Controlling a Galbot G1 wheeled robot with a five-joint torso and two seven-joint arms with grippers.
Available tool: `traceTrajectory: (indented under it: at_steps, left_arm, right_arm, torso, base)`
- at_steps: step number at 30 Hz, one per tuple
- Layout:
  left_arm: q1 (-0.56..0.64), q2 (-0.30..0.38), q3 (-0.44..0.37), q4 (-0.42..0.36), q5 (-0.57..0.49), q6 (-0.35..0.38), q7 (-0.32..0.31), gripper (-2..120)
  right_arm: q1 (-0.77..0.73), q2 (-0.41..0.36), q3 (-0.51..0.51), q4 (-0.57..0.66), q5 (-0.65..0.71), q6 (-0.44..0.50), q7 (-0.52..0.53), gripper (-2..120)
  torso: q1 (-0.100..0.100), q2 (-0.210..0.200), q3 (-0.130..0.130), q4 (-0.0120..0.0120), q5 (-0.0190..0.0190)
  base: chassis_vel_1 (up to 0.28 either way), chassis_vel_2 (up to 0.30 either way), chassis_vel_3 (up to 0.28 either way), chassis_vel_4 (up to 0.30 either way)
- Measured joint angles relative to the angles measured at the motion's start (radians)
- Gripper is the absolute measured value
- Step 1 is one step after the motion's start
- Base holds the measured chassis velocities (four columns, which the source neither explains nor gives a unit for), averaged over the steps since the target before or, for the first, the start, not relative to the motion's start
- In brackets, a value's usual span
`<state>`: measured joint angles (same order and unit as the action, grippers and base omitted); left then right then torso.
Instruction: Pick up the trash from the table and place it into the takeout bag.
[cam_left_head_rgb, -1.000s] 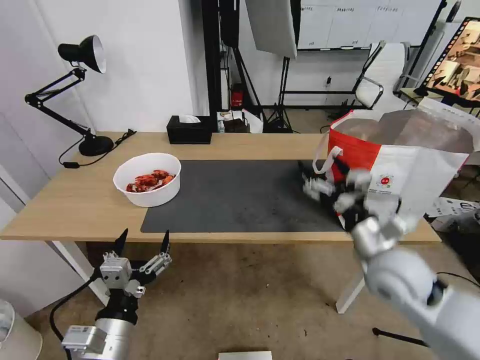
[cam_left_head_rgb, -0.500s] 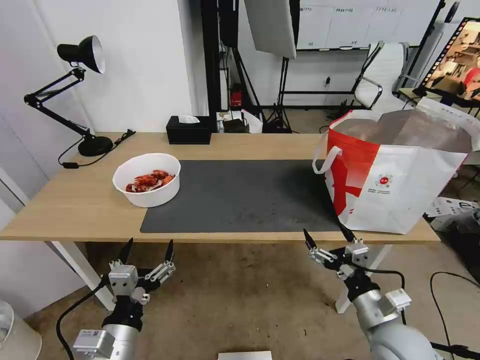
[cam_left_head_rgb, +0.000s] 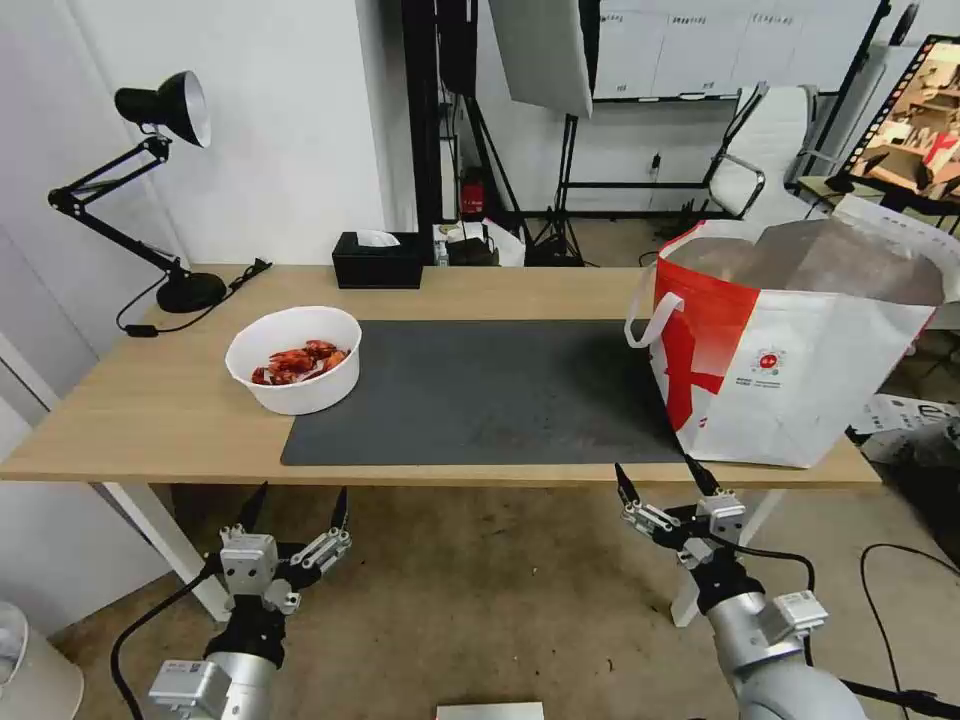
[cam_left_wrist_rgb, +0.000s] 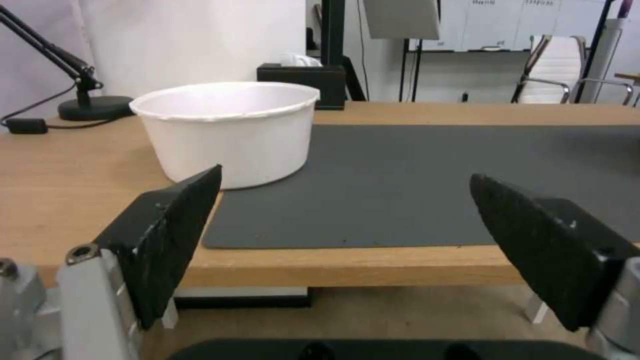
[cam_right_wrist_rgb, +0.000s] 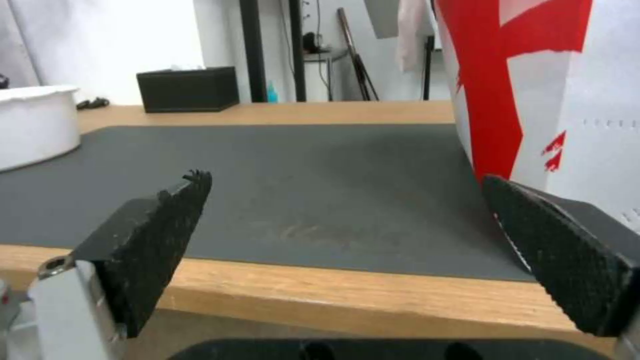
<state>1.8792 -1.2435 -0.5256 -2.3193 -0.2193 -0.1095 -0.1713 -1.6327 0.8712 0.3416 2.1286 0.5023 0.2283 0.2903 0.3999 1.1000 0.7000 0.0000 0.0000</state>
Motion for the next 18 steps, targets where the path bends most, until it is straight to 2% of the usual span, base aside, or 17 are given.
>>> traceTrajectory:
  at_steps: [18]
  left_arm:
    - [-0.012, 0.01, 0.001, 0.007, -0.005, -0.004, 0.0, 100]
  right_arm:
    - [0.003, 0.005, -0.006, -0.004, -0.005, -0.018, 0.012, 100]
  torso:
    - [0.0, 0.0, 0.0, 0.0, 0.0]
  base:
    - [0.0, 0.0, 0.0, 0.0]
